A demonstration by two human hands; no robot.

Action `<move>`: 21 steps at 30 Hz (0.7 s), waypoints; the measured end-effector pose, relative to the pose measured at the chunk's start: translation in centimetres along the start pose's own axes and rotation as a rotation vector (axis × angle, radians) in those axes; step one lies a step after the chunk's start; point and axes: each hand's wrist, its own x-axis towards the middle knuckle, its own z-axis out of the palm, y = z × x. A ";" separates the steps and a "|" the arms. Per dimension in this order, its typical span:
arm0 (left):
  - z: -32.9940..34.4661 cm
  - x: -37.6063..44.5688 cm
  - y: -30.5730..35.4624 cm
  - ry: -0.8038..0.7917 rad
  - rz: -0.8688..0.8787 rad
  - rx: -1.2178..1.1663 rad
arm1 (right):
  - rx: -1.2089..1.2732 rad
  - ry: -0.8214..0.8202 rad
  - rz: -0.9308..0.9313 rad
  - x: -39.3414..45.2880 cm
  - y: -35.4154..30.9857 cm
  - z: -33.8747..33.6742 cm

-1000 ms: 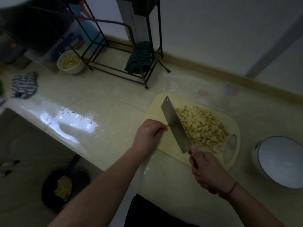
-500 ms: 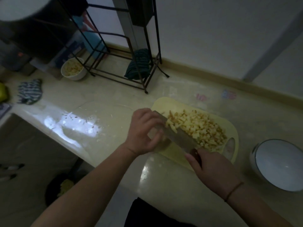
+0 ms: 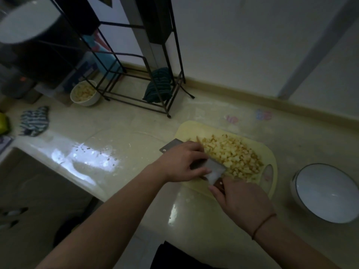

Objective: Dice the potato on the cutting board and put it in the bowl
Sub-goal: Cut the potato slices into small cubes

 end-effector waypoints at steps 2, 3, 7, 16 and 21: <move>-0.4 0.6 0.1 -0.063 -0.008 -0.010 | -0.035 0.007 -0.004 -0.1 -0.1 0.1; -0.8 0.9 0.1 -0.057 -0.017 -0.030 | -0.047 0.017 -0.012 -0.2 0.0 0.3; -4.4 2.3 -2.4 0.263 -0.269 -0.143 | 0.038 -0.002 -0.010 -1.0 0.1 0.1; -5.7 3.2 -6.0 0.128 -0.357 0.014 | 0.719 -0.009 0.308 -3.5 2.3 -2.1; -1.6 5.1 -4.6 -0.065 -0.108 0.030 | 0.944 -0.062 0.458 -3.3 2.9 -2.0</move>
